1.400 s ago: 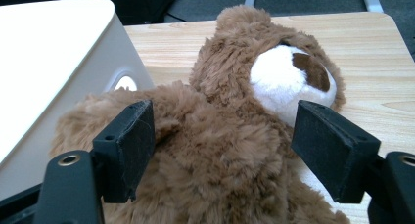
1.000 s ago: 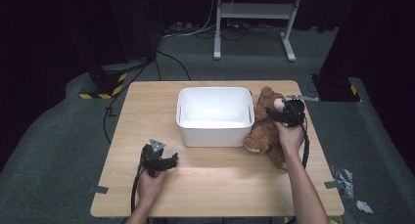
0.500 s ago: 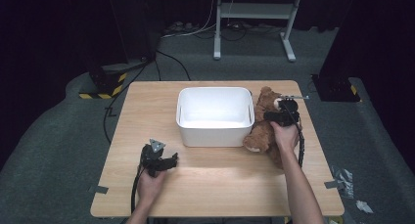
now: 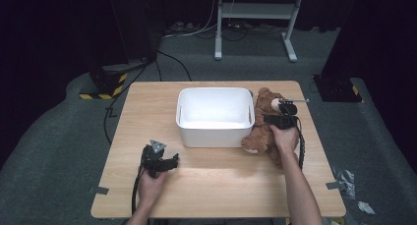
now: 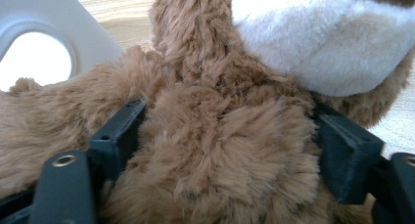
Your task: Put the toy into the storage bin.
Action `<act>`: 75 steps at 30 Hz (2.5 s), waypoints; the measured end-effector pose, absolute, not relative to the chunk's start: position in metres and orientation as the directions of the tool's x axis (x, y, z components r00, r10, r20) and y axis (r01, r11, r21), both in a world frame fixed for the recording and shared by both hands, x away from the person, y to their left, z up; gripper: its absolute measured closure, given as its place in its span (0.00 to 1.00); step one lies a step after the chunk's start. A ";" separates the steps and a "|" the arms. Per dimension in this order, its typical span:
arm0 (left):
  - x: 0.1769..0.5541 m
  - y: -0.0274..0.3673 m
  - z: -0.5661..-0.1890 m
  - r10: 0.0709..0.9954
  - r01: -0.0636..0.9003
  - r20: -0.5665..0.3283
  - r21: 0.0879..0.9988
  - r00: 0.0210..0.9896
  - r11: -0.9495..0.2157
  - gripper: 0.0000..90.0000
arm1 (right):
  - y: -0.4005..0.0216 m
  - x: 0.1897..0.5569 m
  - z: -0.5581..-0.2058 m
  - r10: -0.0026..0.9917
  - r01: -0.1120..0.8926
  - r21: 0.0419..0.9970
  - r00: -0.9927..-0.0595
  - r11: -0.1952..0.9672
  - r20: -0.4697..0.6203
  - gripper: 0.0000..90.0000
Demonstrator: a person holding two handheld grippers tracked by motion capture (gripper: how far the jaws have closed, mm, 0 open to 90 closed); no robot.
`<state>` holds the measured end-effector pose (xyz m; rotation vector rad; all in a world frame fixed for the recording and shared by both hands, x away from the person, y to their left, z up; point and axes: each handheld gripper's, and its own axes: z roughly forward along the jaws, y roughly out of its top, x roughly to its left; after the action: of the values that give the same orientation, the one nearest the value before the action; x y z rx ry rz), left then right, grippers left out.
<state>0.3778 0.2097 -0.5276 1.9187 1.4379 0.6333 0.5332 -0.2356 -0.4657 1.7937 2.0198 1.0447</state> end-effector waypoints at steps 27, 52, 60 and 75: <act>0.377 0.210 -0.528 0.957 0.645 0.000 0.739 0.291 -0.196 0.22 | -0.248 0.520 -0.465 0.922 0.714 0.700 -0.290 0.030 0.256 0.82; 0.377 0.209 -0.528 0.955 0.646 -0.007 0.738 0.298 -0.196 0.22 | -0.277 0.464 -0.433 0.886 0.550 0.834 -0.406 0.041 0.224 0.87; 0.377 0.209 -0.528 0.955 0.646 -0.007 0.737 0.298 -0.196 0.22 | -0.282 0.443 -0.420 0.864 0.497 0.867 -0.446 0.023 0.233 0.87; 0.377 0.209 -0.528 0.955 0.647 -0.007 0.737 0.297 -0.196 0.22 | -0.278 0.410 -0.411 0.814 0.447 0.894 -0.525 0.014 0.250 0.88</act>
<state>0.3770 0.2092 -0.5276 1.9291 1.4245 0.6185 0.4095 -0.2784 -0.4105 1.2948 1.9616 1.5156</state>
